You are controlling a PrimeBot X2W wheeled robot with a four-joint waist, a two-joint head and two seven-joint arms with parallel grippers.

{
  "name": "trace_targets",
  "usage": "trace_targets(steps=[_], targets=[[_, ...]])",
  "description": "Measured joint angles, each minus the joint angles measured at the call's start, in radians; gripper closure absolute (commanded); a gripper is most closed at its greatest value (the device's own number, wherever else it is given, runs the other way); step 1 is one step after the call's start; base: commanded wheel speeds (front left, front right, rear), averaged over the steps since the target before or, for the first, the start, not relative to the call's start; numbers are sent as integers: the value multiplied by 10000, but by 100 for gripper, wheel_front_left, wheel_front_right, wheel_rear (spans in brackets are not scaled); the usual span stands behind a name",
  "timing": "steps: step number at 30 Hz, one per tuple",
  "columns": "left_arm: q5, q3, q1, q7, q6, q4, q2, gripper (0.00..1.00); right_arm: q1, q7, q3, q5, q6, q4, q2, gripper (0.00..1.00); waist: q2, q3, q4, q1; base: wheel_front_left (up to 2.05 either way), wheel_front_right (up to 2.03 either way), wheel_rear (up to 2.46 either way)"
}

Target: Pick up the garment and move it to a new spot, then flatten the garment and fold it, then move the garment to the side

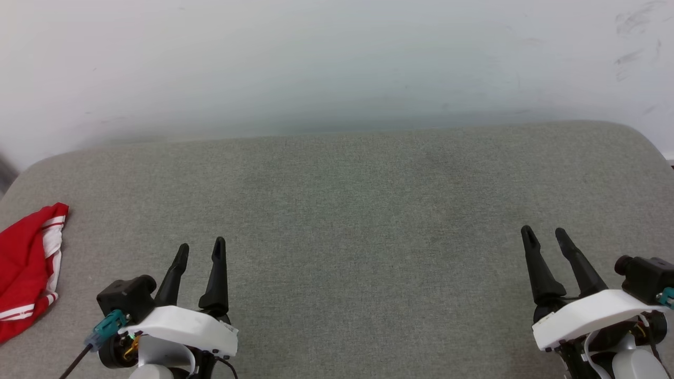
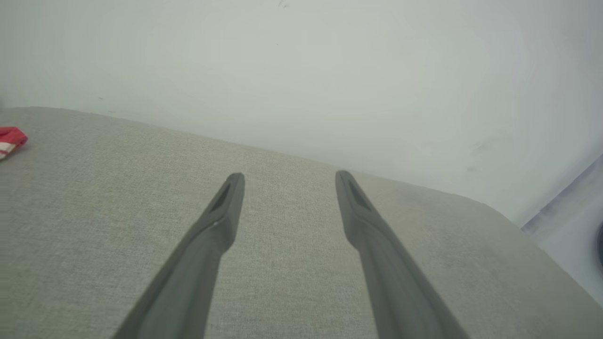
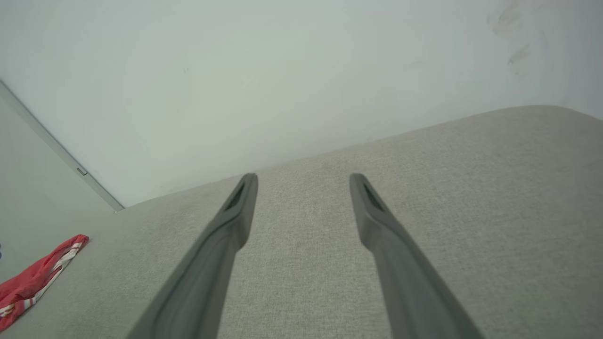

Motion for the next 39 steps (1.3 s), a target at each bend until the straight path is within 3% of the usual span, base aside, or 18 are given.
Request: trace_targets(steps=[27, 39], targets=[[2243, -230, 10, -614, 324, 228, 71, 0, 61, 94, 270, -2644, 0, -311, 104, 0, 0, -14, -15, 0, 0, 0, 0], [2941, -178, 10, -865, 385, 378, 6, 0, 72, -81, 17, -2986, 0, -314, 433, 0, 0, -29, -28, 0, 0, 0, 0]])
